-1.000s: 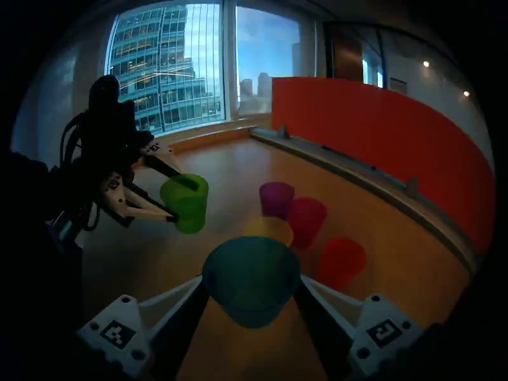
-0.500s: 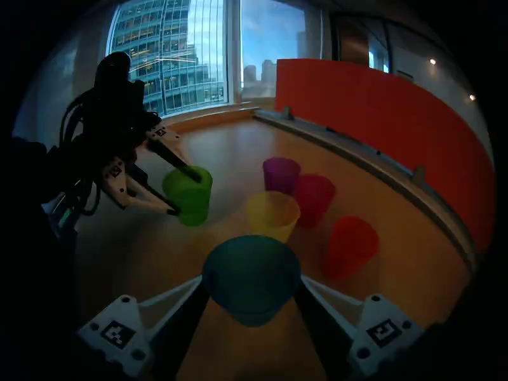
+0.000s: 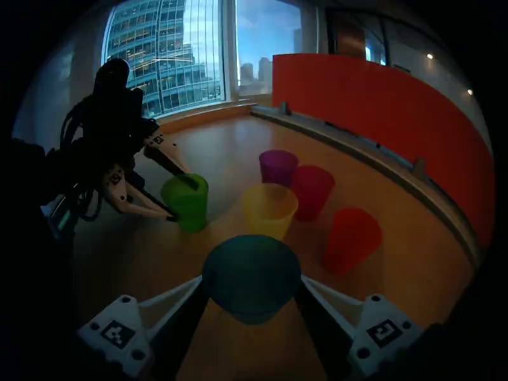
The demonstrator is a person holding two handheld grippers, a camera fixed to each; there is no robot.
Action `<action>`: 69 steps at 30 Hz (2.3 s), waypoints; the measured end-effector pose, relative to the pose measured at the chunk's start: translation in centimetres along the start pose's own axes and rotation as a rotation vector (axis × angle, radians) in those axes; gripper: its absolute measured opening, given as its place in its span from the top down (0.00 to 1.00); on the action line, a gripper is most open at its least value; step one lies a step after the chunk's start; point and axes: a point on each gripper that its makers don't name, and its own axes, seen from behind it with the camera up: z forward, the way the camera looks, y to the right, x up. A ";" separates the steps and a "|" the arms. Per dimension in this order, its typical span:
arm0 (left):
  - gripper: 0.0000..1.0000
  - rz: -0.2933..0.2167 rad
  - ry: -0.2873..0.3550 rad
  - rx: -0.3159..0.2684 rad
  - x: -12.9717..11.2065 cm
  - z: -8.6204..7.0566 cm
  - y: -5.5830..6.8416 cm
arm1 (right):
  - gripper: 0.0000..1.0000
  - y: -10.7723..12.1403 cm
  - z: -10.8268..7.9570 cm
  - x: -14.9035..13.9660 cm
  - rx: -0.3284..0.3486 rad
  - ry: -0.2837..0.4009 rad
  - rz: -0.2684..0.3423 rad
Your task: Pour water
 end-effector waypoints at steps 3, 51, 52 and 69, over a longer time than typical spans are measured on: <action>0.16 -0.009 0.002 -0.001 -0.2 -0.1 0.0 | 0.10 0.0 0.0 -0.1 -0.002 -0.003 0.000; 0.04 -0.097 -0.041 0.059 -3.4 -3.2 -1.3 | 0.10 0.5 0.7 -2.8 -0.030 -0.024 0.019; 0.04 -0.101 -0.037 0.061 -3.5 -3.4 -1.3 | 0.10 0.5 0.7 -2.9 -0.032 -0.025 0.019; 0.04 -0.114 -0.014 0.079 -3.4 -5.1 -0.7 | 0.10 0.3 0.1 -3.9 -0.049 -0.034 0.018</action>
